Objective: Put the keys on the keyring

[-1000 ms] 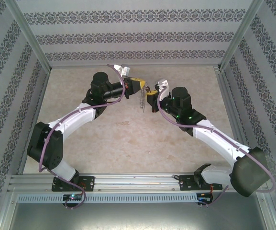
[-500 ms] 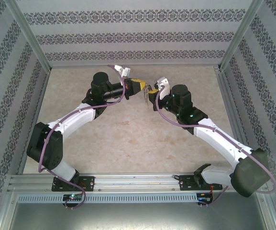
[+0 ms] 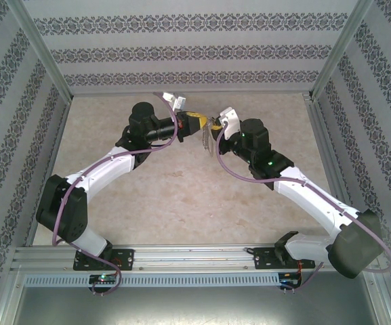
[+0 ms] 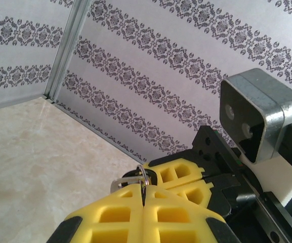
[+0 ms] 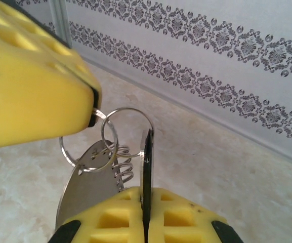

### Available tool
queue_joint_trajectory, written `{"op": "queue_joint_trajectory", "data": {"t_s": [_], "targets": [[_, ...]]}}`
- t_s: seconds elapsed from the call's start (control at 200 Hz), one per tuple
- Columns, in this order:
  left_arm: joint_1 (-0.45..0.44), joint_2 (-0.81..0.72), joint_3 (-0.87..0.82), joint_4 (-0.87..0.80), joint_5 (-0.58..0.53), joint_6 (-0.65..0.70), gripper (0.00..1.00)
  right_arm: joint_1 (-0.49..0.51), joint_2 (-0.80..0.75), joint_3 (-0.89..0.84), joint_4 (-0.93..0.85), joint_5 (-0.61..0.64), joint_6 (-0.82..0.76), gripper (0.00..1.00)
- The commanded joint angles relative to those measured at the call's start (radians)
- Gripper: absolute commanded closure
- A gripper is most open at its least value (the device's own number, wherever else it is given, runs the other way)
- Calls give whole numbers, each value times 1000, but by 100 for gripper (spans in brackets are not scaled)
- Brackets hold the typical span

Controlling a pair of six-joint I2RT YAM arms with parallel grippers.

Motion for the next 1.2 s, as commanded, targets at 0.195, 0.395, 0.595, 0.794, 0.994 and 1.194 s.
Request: {"op": "queue_joint_trajectory", "data": {"t_s": [0.195, 0.395, 0.595, 0.794, 0.994, 1.194], "targets": [[-26, -43, 0, -20, 32, 29, 100, 2, -22, 60, 18, 41, -23, 100], [-30, -62, -14, -12, -9, 31, 100, 2, -54, 32, 18, 3, 2, 100], [-35, -69, -31, 40, -62, 20, 100, 3, -98, -37, 27, -53, 63, 100], [-41, -54, -38, 104, -107, 16, 100, 9, -144, -102, 53, -64, 113, 100], [-49, -40, -43, 170, -137, -5, 100, 31, -162, -131, 64, -91, 123, 100], [-57, -26, -45, 203, -155, -16, 100, 55, -150, -137, 67, -85, 117, 100]]}}
